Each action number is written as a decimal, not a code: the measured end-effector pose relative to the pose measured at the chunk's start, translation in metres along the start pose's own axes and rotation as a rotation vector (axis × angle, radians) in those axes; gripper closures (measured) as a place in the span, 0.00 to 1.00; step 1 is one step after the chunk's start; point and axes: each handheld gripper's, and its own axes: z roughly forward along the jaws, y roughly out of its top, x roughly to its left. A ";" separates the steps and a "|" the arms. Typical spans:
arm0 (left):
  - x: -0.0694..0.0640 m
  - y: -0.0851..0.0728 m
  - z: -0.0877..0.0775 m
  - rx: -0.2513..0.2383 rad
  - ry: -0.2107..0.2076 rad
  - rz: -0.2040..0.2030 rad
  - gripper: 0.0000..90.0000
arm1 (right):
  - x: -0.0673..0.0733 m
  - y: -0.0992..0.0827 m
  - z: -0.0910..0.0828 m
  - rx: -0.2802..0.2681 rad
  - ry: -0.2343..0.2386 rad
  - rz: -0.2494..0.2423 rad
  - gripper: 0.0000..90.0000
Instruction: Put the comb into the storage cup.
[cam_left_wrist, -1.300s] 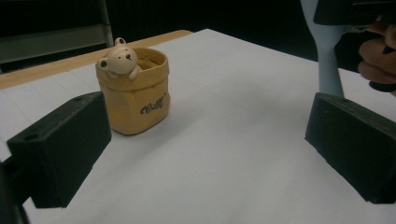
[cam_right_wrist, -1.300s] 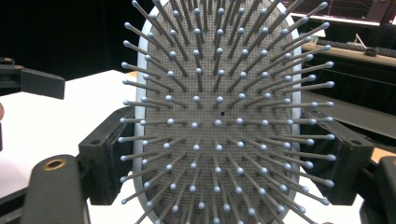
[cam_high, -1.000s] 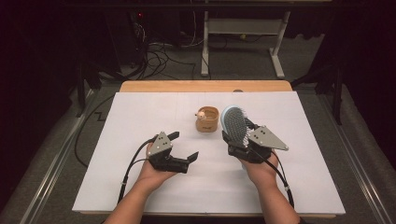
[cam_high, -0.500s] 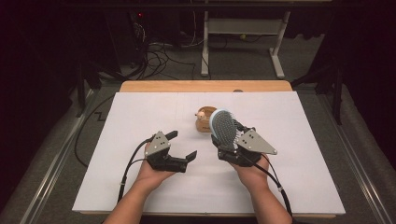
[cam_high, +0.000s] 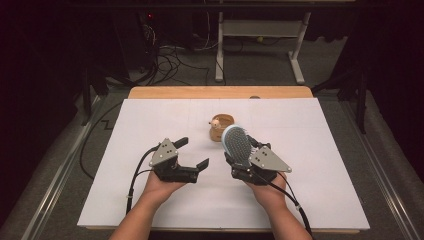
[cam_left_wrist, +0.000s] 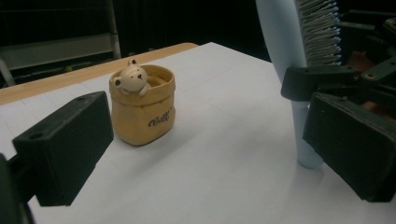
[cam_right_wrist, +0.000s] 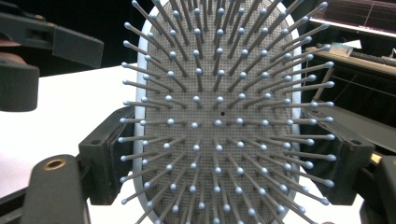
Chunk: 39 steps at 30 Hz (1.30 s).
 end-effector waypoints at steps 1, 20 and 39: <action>-0.001 0.001 0.000 0.004 -0.007 -0.006 0.02 | 0.001 0.000 0.000 -0.001 0.002 -0.003 0.23; -0.016 0.014 0.001 -0.012 -0.023 0.001 0.01 | 0.012 0.003 0.000 -0.017 0.025 -0.029 0.23; -0.023 0.021 -0.004 -0.042 -0.033 -0.001 0.01 | 0.027 0.006 0.002 -0.022 0.060 -0.061 0.23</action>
